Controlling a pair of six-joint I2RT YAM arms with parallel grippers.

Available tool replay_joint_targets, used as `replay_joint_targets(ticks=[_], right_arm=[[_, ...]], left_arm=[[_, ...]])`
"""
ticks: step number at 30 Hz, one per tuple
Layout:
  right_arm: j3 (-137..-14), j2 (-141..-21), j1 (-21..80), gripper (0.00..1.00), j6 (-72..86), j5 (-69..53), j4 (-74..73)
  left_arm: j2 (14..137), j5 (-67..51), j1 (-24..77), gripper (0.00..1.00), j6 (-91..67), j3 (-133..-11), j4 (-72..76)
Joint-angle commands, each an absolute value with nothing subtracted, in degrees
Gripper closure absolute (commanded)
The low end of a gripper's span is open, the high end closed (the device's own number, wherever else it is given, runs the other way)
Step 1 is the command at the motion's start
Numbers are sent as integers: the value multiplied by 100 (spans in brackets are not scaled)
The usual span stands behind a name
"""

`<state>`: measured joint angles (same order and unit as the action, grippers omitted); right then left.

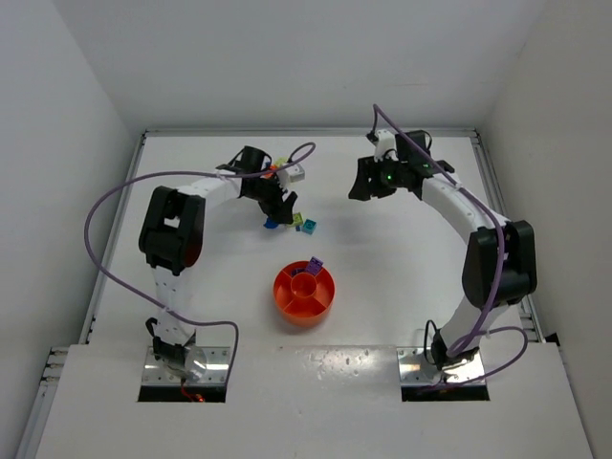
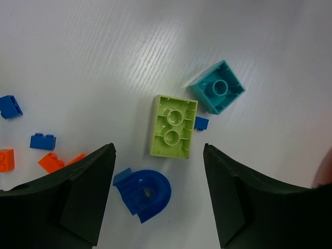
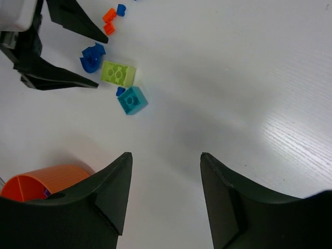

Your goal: Sort the legos into containers by color

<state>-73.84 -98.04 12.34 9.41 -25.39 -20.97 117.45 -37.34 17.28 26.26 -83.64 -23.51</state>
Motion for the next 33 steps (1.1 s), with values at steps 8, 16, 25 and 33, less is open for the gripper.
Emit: replay_joint_targets(ticks=[8,16,25,33], right_arm=[[-7541,-9817,1063,44,1169,-3023,-1811],[-7541,-9870,1011,44,1169,-3023,-1750],[-7541,-9976,958,44,1344,-3129,-1635],[-7348,-10090,958,42,2081,-3796,-1266]], left_arm=[[12032,-3507,1969,26,3454,-8877,-2812],[12199,-3332,2083,28,3516,-8877,-2812],[12322,-2971,2136,57,3454,-8877,-2812],[12138,-3023,2136,74,3384,-8719,-2637]])
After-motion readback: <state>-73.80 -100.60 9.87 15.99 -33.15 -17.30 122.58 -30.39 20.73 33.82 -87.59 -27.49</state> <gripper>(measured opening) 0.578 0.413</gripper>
